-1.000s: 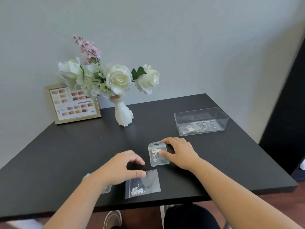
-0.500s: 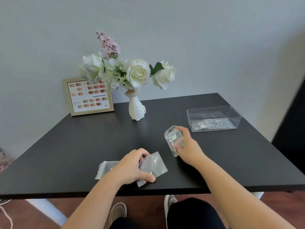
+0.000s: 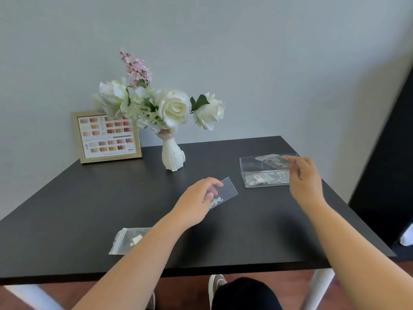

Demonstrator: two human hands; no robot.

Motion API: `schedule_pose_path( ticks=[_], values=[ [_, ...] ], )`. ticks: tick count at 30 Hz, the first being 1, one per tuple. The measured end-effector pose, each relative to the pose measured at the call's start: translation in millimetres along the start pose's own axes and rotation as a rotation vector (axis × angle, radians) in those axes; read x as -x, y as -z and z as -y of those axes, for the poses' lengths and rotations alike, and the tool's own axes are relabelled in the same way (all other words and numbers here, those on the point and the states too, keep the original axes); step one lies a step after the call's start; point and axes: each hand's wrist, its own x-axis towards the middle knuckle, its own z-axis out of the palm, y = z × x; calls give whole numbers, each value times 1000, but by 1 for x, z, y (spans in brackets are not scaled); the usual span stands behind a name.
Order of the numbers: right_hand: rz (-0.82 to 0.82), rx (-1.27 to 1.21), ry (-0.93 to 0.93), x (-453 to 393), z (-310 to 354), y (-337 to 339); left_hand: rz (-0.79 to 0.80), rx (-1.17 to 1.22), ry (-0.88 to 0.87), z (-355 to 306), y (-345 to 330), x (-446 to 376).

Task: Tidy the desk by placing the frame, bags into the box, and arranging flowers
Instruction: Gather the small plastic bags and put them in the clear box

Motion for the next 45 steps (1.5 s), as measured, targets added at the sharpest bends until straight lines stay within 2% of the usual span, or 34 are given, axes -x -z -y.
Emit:
schedule_pose_path(
  ticks=[2,8,15,20,27,35,40,45],
  values=[
    [-31,31,18,-10,-11,4,-49,-68,-59,-15,-7,-14],
    [-199,124,77,-25,-39,10,-333,-241,-259,-53,-22,-60],
    [-193,173,124,-34,-58,3,-478,-283,-406,-86,-41,-106],
    [-136,221,-16,-38,-71,-4,-417,-305,-373,-100,-51,-136],
    [-24,156,-223,-39,-77,-7,-191,-291,-210,-85,-78,-160],
    [-46,138,-261,-38,-78,-8,-15,-347,-56,-69,-90,-170],
    [-31,404,-100,-40,-76,-6,-76,-213,0,-62,-81,-149],
    [38,418,-112,-33,-73,-4,-133,-72,-8,-31,-49,-99]
  ],
)
